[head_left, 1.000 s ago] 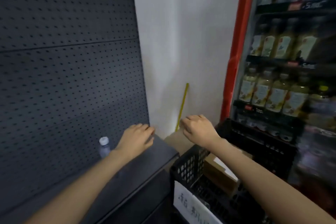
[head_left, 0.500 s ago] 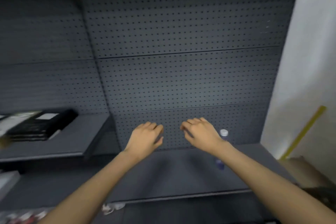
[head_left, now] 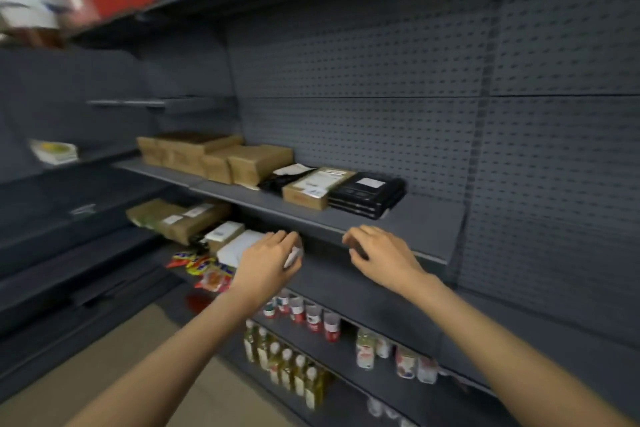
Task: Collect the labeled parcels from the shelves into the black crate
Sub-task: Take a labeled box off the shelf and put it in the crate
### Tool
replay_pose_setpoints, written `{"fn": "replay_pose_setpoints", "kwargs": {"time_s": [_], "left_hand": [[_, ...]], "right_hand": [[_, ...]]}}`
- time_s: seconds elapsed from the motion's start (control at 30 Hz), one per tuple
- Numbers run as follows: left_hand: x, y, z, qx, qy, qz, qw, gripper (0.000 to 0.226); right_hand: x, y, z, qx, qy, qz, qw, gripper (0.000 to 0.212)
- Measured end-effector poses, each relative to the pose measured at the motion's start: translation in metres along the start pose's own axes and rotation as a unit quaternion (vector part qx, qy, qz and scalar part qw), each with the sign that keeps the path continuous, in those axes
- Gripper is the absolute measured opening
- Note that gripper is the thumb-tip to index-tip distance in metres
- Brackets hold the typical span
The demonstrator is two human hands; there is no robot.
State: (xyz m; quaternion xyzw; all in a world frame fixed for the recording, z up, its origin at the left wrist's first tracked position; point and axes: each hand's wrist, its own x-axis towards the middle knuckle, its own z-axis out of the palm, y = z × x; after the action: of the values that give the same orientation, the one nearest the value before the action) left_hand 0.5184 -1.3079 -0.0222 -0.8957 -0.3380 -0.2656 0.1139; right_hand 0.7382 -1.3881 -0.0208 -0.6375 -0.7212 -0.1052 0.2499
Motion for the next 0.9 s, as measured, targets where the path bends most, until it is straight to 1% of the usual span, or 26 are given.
{"fn": "replay_pose_setpoints", "kwargs": {"time_s": [0.07,0.2,0.27,0.37,0.47,0.67,0.8,0.9], "left_hand": [[-0.02,-0.044,-0.016,-0.003,-0.001,-0.045,0.999,0.016],[-0.059,-0.127,-0.039,0.075,-0.017,-0.084,0.993,0.021],[-0.079,-0.164,-0.045,0.089,-0.036,-0.115,0.989,0.017],[-0.102,-0.214,-0.05,0.063,-0.012,-0.211,0.975,0.015],[-0.115,-0.263,-0.052,0.068,0.023,-0.265,0.962,0.014],[-0.113,-0.363,-0.059,0.114,0.054,-0.289,0.949,0.012],[-0.104,-0.431,-0.061,0.162,0.022,-0.28,0.946,0.012],[-0.1,-0.477,-0.05,0.177,-0.007,-0.277,0.944,0.013]], "right_hand": [[0.034,-0.038,0.023,0.039,-0.009,-0.021,0.999,0.023],[0.098,-0.105,0.068,0.07,-0.023,-0.081,0.994,0.02],[0.128,-0.134,0.089,0.077,-0.023,-0.113,0.99,0.021],[0.167,-0.171,0.122,0.089,-0.025,-0.157,0.983,0.02],[0.208,-0.203,0.159,0.102,-0.033,-0.183,0.977,0.018],[0.314,-0.262,0.213,0.119,-0.033,-0.244,0.962,0.02],[0.384,-0.297,0.254,0.129,-0.037,-0.272,0.953,0.018],[0.43,-0.325,0.287,0.136,-0.045,-0.292,0.946,0.021]]}}
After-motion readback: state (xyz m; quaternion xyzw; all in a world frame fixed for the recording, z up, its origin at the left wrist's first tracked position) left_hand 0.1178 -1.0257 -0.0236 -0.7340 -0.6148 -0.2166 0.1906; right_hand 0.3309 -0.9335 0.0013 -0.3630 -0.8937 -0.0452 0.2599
